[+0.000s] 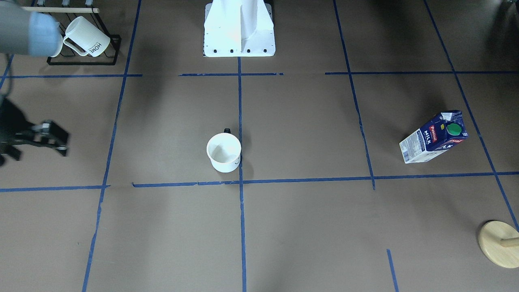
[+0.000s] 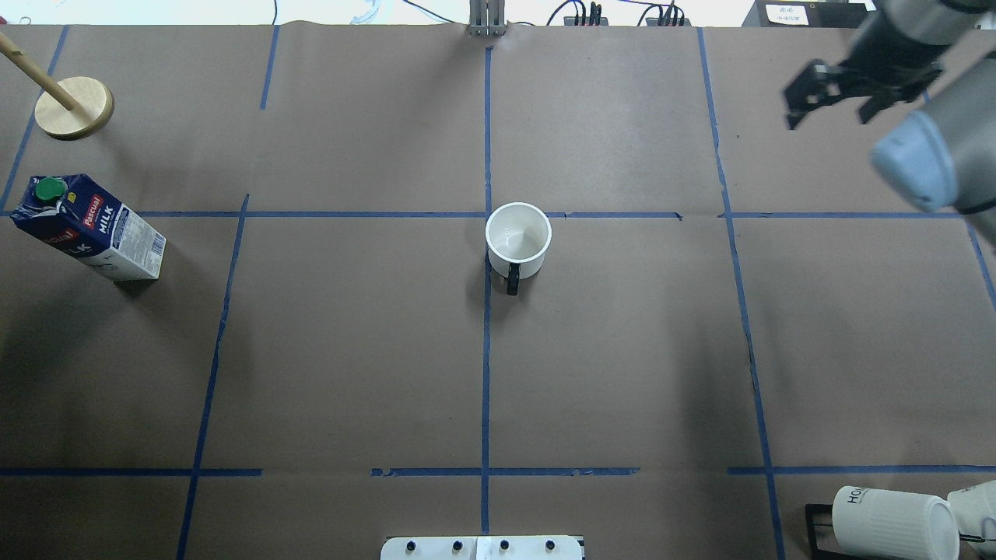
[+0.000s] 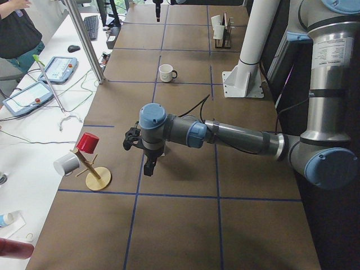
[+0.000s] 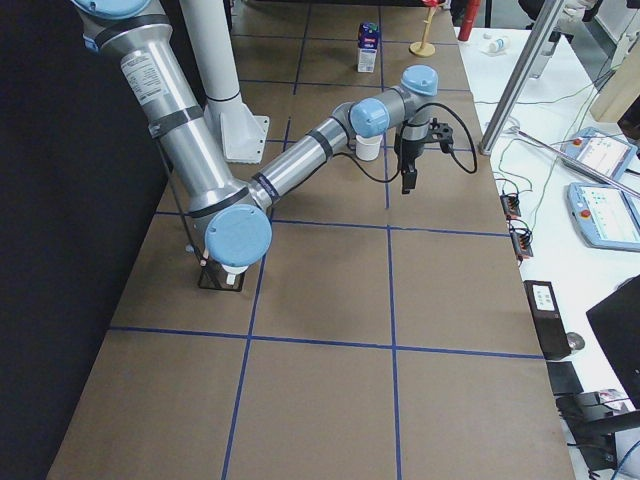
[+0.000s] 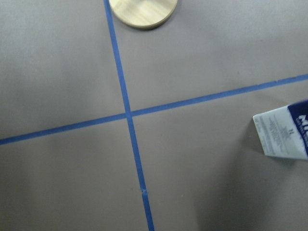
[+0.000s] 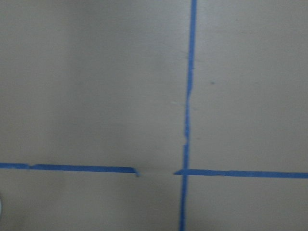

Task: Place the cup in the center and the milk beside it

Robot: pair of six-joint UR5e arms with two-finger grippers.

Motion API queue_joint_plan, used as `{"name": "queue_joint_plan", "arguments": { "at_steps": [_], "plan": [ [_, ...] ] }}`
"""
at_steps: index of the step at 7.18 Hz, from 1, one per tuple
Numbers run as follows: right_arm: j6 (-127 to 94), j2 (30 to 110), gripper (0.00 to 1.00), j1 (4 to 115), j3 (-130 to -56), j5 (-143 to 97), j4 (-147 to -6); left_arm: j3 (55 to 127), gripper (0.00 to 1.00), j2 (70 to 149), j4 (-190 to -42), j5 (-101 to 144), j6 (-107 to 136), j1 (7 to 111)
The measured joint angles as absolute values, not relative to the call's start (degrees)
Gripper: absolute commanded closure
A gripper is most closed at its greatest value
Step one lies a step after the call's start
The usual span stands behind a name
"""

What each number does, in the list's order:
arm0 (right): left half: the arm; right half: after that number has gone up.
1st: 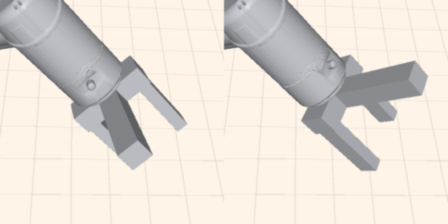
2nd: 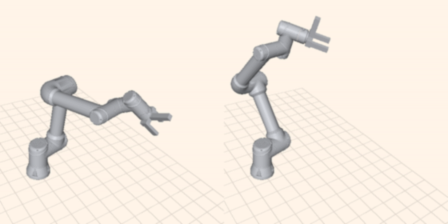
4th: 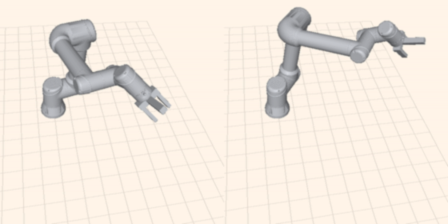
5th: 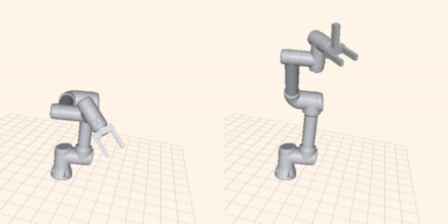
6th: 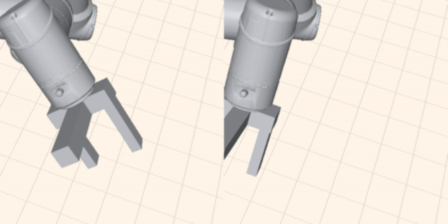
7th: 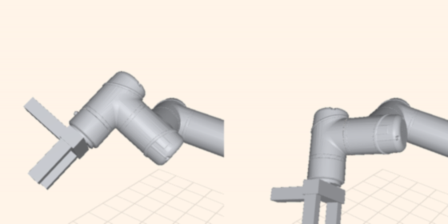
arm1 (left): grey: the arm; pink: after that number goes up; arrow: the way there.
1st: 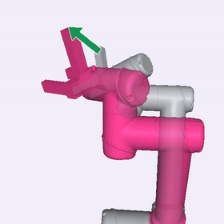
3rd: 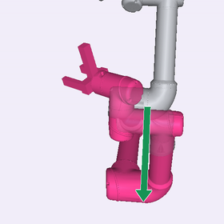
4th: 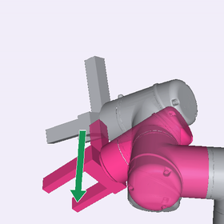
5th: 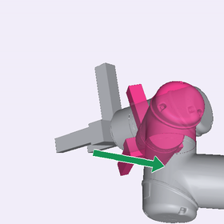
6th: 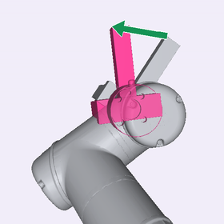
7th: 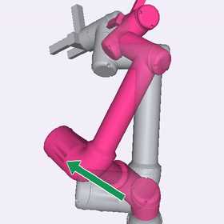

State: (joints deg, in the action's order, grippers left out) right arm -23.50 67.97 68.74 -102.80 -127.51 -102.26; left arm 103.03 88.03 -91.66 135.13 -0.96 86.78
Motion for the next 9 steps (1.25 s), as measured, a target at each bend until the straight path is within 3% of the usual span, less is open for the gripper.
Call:
{"name": "queue_joint_plan", "arguments": {
  "at_steps": [4, 9],
  "plan": [
    [6.8, 86.4, 0.0, 84.5, -103.0, -130.3, -101.7, 105.5, 0.0, 91.9, -91.9, 135.4, 3.5, 85.0],
    [9.6, 89.0, 0.0, 86.5, -102.7, -131.4, -101.6, 108.4, 0.0, 98.5, -92.3, 134.1, 29.9, 70.9]
  ]
}}
